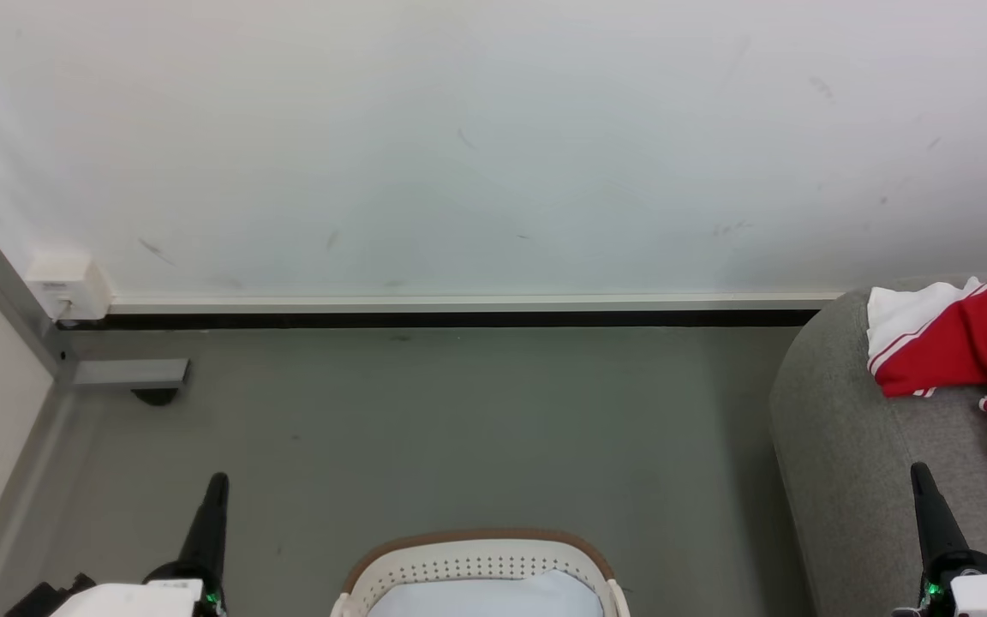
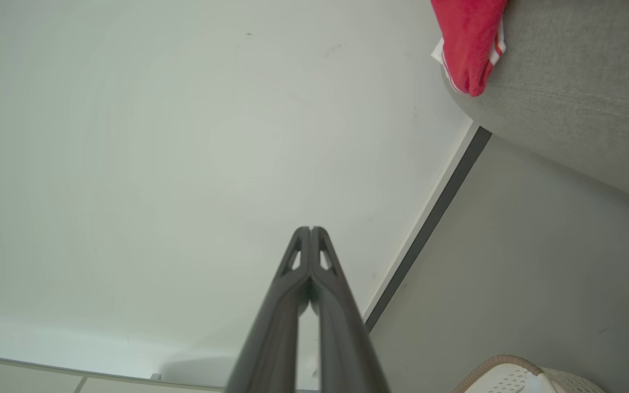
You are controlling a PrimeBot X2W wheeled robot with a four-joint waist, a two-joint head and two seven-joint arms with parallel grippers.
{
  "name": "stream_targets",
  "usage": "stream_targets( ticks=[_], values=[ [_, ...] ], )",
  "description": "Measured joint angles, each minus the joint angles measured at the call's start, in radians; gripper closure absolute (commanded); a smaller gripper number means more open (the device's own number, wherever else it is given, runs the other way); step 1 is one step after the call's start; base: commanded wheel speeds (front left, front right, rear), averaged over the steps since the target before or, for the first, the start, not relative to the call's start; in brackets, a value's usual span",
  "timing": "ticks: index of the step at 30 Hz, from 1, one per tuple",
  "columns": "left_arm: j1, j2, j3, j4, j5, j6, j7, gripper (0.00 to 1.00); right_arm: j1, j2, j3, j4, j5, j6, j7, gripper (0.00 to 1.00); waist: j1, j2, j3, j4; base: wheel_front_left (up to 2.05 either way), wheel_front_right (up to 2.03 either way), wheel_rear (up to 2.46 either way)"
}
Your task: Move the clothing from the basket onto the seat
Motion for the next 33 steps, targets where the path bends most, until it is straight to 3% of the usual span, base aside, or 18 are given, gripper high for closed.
stream_targets(
  ticks=[33],
  values=[
    [-0.027,-0.001,0.021,0.01,-0.187,-0.004,0.052,1.0,-0.02,0.007,-0.037,0.01,0.174,0.0,0.047,1.0,0.0,0.0,0.005,0.015,0.0,0.0,0.0]
  ],
)
